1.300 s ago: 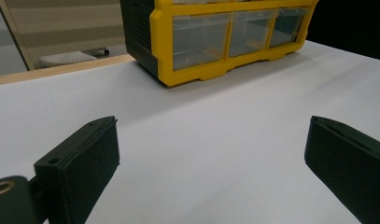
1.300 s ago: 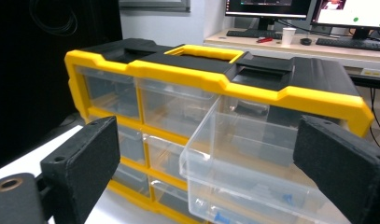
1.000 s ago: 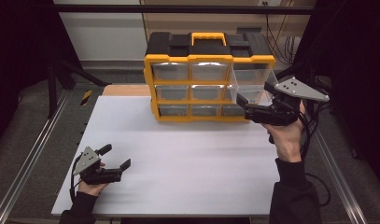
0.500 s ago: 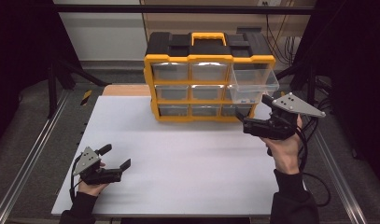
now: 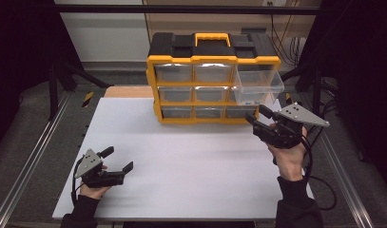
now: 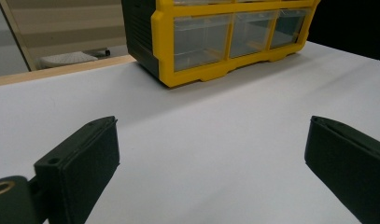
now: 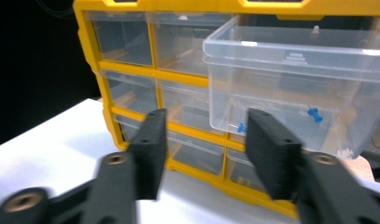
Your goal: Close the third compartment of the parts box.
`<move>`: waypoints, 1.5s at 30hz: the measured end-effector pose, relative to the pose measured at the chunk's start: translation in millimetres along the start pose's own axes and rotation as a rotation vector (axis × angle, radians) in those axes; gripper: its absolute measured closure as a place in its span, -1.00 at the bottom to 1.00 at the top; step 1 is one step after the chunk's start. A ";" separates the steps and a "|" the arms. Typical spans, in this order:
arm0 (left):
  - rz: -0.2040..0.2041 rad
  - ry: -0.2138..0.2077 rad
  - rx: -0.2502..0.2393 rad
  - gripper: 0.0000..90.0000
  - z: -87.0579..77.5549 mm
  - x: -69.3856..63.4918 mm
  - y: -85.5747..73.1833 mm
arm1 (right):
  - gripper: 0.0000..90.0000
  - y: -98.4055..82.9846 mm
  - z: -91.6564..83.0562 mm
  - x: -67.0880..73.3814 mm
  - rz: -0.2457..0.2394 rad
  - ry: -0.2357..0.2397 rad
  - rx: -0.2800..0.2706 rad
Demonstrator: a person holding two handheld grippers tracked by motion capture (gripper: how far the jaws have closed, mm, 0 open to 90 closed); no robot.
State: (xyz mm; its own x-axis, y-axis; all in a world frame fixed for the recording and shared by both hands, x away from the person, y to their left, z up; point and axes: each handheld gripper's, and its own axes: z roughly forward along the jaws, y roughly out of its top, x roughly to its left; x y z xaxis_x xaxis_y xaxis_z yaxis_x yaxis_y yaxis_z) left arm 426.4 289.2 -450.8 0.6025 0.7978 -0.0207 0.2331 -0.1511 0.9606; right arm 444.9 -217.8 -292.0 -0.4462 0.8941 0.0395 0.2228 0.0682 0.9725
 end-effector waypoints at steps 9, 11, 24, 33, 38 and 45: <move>-0.004 0.000 0.000 -0.94 0.5 0.7 0.0 | 0.72 -3.3 8.1 -1.4 -0.003 -0.049 0.035; -0.006 0.003 -0.002 -0.94 0.0 1.2 0.5 | 0.83 -3.5 9.8 -2.9 -0.006 -0.052 0.038; 0.002 0.002 0.005 -0.94 1.4 0.3 -0.4 | 1.00 4.0 25.0 -13.5 0.014 -0.115 0.050; 0.000 0.002 0.004 -0.94 0.7 0.8 -0.6 | 1.00 10.3 36.4 -21.6 0.019 -0.170 0.047; -0.003 0.000 0.003 -0.94 0.3 0.8 -0.8 | 1.00 13.6 41.9 -22.2 0.018 -0.182 0.052; -0.001 -0.001 -0.001 -0.94 0.1 -0.5 0.0 | 1.00 15.1 52.9 -25.2 0.018 -0.197 0.057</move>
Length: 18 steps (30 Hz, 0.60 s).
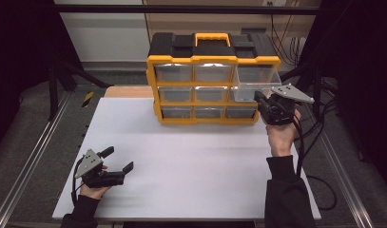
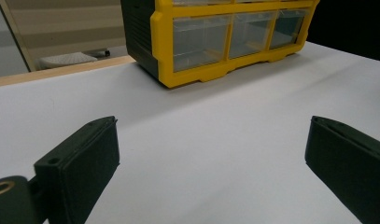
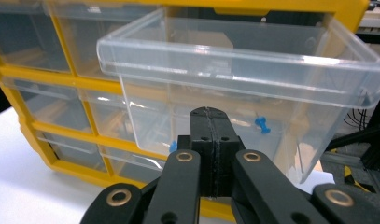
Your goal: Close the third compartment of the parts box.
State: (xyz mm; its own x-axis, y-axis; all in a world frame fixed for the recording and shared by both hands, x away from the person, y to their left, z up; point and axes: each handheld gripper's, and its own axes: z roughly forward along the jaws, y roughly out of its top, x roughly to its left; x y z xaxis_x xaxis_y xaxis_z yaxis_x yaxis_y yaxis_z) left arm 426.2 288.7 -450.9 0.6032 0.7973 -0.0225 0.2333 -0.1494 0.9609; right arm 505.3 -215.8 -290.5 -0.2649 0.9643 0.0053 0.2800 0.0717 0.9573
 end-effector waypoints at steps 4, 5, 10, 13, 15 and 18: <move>0.001 0.000 0.000 -0.94 0.0 0.1 0.1 | 1.00 2.8 8.1 -2.4 0.004 -0.014 0.013; 0.002 -0.001 0.001 -0.94 0.1 0.0 0.1 | 1.00 3.8 10.3 -3.0 0.007 -0.016 0.014; 0.000 0.001 0.002 -0.94 0.1 0.5 -0.4 | 1.00 6.2 21.4 -6.8 0.006 -0.009 0.025; 0.001 0.001 0.000 -0.94 0.0 0.4 -0.1 | 1.00 7.3 27.6 -8.5 0.007 -0.017 0.038; 0.002 0.001 0.001 -0.94 0.1 0.4 -0.2 | 1.00 9.3 30.8 -10.0 0.001 -0.027 0.044; 0.001 0.002 0.003 -0.94 0.0 0.6 -0.4 | 1.00 12.7 34.1 -12.4 0.008 -0.033 0.038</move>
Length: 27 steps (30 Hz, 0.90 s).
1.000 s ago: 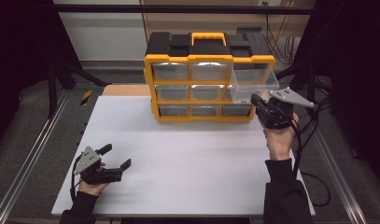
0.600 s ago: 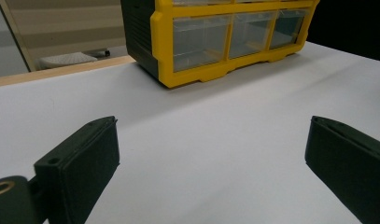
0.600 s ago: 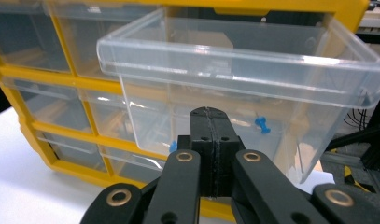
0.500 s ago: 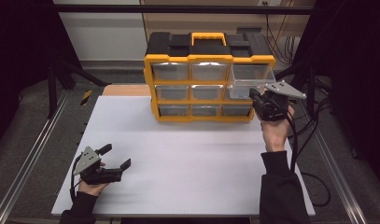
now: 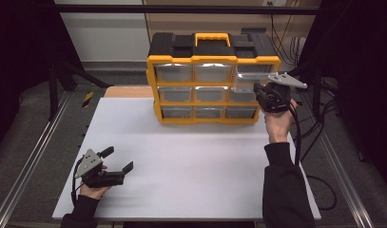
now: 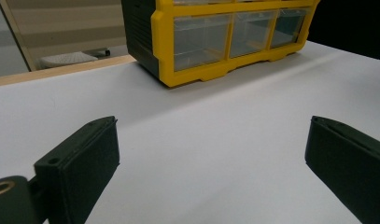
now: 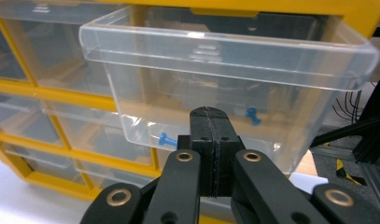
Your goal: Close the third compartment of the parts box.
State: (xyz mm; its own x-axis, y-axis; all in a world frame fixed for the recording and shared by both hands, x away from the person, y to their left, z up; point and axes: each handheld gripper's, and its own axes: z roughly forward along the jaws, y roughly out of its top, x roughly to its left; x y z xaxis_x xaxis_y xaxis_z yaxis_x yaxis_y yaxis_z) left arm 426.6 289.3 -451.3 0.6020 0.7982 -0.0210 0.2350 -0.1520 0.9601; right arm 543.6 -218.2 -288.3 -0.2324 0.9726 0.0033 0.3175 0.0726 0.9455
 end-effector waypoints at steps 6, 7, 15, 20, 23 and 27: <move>0.000 -0.001 0.002 -0.94 0.3 0.0 -0.1 | 1.00 1.8 3.9 -5.9 0.018 -0.005 -0.007; 0.000 -0.002 0.003 -0.94 0.4 0.0 -0.4 | 1.00 1.8 4.7 -6.2 0.021 -0.004 -0.008; 0.001 0.001 -0.001 -0.94 -0.4 1.8 -0.1 | 1.00 3.3 16.8 -8.8 0.021 -0.005 0.003; -0.001 0.004 -0.001 -0.94 -0.9 2.6 -0.2 | 1.00 5.5 23.0 -8.5 0.018 -0.013 0.008; -0.001 0.005 -0.001 -0.94 -1.0 2.9 -0.3 | 1.00 5.2 26.6 -8.1 0.017 -0.019 0.010; 0.000 0.003 0.001 -0.94 -0.4 2.0 -0.5 | 1.00 5.2 30.9 -8.1 0.015 -0.027 0.012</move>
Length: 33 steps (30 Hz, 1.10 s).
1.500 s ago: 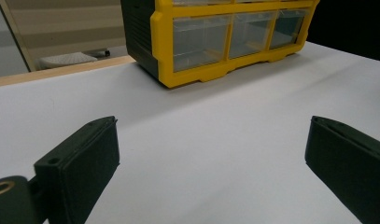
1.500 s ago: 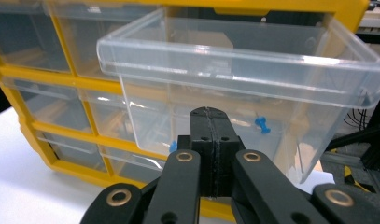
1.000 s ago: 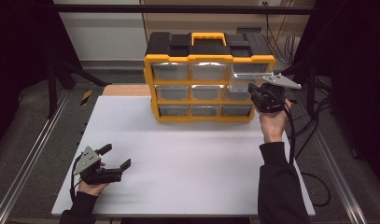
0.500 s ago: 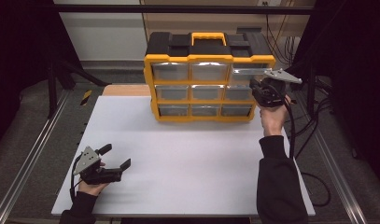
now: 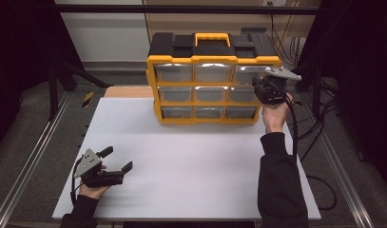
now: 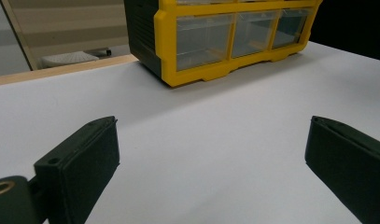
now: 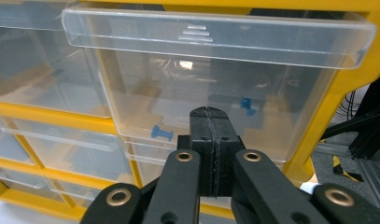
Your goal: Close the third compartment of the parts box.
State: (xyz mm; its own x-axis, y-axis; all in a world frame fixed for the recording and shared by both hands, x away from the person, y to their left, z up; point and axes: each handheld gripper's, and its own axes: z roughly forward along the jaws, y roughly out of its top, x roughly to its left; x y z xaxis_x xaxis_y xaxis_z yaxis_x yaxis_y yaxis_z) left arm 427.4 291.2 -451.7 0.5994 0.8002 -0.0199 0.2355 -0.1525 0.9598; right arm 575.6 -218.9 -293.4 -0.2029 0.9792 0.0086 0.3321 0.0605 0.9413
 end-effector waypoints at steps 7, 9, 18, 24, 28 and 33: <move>-0.003 -0.003 0.002 -0.94 0.5 -0.4 -0.3 | 1.00 1.0 4.2 -2.2 0.000 -0.012 0.006; -0.002 -0.003 0.002 -0.94 0.5 -0.7 -0.3 | 1.00 0.6 5.1 -2.9 0.009 -0.015 0.008; -0.002 -0.004 0.003 -0.94 0.7 -0.7 -0.5 | 1.00 -0.3 7.8 -4.5 0.014 -0.010 0.013; 0.000 -0.002 -0.002 -0.94 -0.2 -0.1 0.2 | 0.91 -0.4 -0.4 -3.0 0.007 0.020 -0.006; 0.002 -0.003 -0.003 -0.94 -0.2 -0.6 0.6 | 0.74 -2.8 -17.4 3.9 -0.018 0.088 -0.047; 0.002 -0.004 -0.003 -0.94 0.2 -1.6 0.8 | 0.40 -15.4 -40.2 11.1 -0.031 0.159 -0.098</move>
State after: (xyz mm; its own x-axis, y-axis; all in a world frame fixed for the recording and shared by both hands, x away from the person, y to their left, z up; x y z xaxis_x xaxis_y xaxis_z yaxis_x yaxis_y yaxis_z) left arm 426.7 289.7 -451.0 0.6029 0.7976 -0.0189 0.2320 -0.1525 0.9607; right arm 531.1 -216.8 -294.3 -0.3571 0.9338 0.0245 0.2336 0.0639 0.9702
